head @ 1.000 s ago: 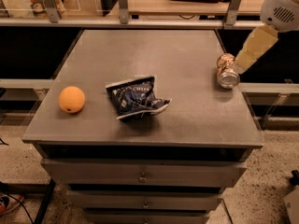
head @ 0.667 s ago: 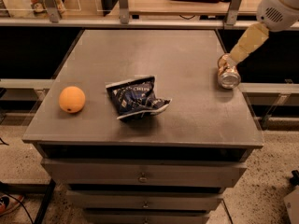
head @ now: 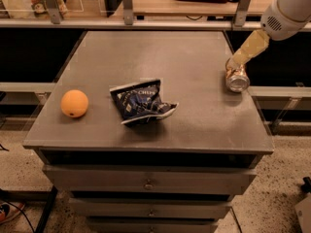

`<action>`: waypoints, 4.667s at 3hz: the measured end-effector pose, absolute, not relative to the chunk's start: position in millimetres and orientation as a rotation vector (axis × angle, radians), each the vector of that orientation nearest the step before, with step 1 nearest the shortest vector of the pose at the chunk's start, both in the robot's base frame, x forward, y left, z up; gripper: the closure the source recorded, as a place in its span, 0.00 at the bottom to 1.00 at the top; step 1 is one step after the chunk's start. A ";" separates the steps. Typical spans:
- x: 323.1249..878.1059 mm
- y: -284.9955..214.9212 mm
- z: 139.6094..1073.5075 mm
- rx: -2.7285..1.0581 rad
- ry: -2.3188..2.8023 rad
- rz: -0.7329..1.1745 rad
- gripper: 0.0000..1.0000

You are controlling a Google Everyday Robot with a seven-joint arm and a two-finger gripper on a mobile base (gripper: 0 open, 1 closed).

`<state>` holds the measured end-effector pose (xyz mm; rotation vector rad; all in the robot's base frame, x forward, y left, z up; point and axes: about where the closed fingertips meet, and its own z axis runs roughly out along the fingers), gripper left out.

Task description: Place orange can upright

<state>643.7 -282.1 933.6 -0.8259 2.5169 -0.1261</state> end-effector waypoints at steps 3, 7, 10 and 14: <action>689.4 -311.8 895.2 -0.415 2.594 -0.202 0.00; 720.0 -324.7 849.3 -0.008 2.704 -0.270 0.00; 704.1 -300.9 845.8 0.027 2.829 -0.307 0.00; 693.5 -271.1 824.3 0.070 2.967 -0.251 0.20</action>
Offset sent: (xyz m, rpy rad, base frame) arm 0.0517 -0.0388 -0.0401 0.0889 -0.0270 -0.4256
